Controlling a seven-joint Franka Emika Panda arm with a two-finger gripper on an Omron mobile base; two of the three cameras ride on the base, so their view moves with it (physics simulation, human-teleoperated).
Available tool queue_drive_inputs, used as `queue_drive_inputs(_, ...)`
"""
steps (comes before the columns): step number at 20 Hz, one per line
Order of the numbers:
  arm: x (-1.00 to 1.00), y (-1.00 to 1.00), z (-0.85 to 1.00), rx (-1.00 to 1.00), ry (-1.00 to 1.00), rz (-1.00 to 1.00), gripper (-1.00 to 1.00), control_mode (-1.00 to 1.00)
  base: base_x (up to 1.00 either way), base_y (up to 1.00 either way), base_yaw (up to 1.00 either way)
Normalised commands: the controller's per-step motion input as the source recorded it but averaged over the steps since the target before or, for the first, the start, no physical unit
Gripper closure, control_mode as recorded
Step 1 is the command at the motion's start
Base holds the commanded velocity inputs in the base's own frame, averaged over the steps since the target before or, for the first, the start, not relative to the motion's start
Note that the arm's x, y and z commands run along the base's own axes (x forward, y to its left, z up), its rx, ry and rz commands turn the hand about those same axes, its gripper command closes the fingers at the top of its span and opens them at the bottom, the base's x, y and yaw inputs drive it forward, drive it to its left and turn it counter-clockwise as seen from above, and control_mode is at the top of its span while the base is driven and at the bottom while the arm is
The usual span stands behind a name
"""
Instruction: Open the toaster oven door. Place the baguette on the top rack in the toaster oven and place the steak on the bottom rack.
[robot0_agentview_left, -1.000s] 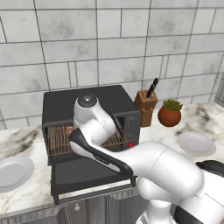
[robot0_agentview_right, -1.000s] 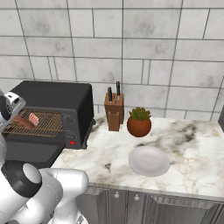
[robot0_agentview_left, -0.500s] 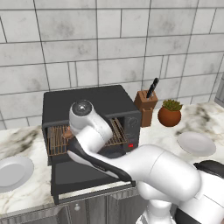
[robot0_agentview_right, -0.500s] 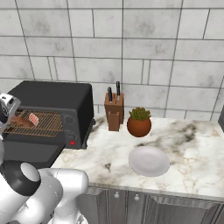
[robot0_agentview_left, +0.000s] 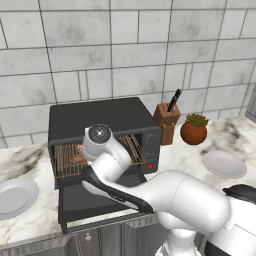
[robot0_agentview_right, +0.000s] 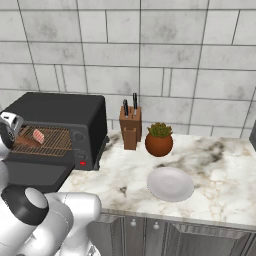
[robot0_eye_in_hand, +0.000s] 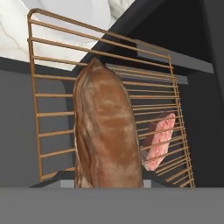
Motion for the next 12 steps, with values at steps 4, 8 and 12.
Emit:
queue_drive_inputs(4, 0.07, 0.00, -0.09, 0.00, 0.00, 0.02, 1.00, -1.00, 0.00, 0.00, 0.00)
queue_drive_inputs(8, 0.14, 0.04, -0.02, 0.00, 0.00, 0.00, 1.00, -1.00, 0.00, 0.00, 0.00)
queue_drive_inputs(12, 0.14, 0.07, 0.00, 0.00, 0.00, 0.00, 1.00, -1.00, 0.00, 0.00, 0.00)
